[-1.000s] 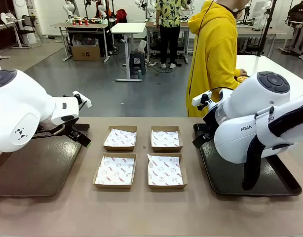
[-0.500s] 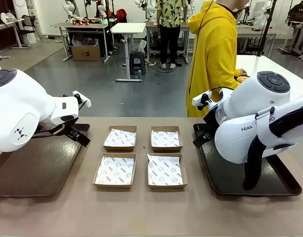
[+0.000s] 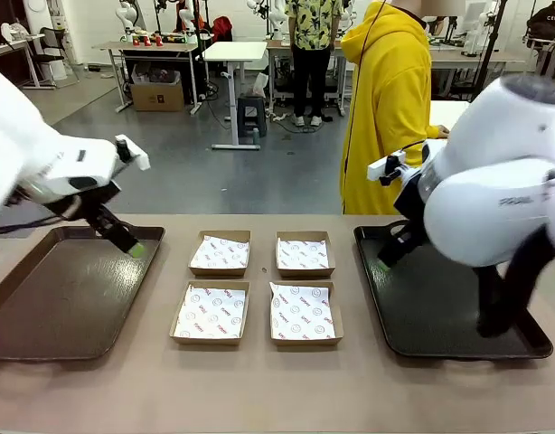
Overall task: Individually package the donuts and arrange them on the tray.
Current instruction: Pick up one Paper togo box.
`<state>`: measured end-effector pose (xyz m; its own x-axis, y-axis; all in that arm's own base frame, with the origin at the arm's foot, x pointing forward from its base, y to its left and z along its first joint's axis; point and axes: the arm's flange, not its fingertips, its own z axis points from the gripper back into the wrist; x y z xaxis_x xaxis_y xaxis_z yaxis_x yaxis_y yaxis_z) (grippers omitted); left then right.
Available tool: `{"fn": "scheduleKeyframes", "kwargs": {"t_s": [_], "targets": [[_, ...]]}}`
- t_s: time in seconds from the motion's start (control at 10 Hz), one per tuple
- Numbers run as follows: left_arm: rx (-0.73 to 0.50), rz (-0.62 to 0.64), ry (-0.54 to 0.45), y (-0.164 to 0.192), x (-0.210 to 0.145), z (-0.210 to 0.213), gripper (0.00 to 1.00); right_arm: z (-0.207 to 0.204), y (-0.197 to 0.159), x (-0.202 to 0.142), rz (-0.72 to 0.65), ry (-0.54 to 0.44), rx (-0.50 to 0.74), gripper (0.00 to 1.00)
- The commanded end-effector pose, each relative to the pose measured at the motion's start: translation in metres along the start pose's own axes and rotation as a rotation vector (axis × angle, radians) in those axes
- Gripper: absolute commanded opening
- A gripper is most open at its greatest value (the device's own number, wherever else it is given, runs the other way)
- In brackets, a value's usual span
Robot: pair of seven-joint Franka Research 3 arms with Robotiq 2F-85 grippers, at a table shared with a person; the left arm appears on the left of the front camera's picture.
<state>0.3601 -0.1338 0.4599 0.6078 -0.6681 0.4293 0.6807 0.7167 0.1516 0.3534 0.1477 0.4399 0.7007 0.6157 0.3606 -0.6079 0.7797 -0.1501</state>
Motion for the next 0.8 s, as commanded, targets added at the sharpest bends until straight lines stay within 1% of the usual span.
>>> {"fn": "scheduleKeyframes", "kwargs": {"t_s": [0.0,0.2,0.3,0.4,0.6,0.7], "targets": [[-0.062,-0.011,0.027,-0.049,-0.137,0.025,1.0,0.032,0.048,-0.155,0.045,0.04,-0.002,1.0],[-0.083,-0.015,0.062,-0.059,-0.152,0.027,1.0,0.04,0.056,-0.178,0.061,0.015,-0.029,1.0],[-0.053,-0.006,0.051,0.001,-0.02,0.043,1.0,0.035,0.046,-0.173,0.019,-0.009,-0.241,1.0],[-0.053,-0.006,0.051,0.001,-0.02,0.043,1.0,0.081,0.013,-0.03,0.021,0.052,-0.002,1.0],[-0.053,-0.006,0.051,0.001,-0.02,0.043,1.0,0.081,0.013,-0.03,0.021,0.052,-0.002,1.0],[-0.059,-0.009,0.067,-0.002,-0.025,0.053,1.0,0.101,0.012,-0.037,0.03,0.037,-0.065,1.0]]}}
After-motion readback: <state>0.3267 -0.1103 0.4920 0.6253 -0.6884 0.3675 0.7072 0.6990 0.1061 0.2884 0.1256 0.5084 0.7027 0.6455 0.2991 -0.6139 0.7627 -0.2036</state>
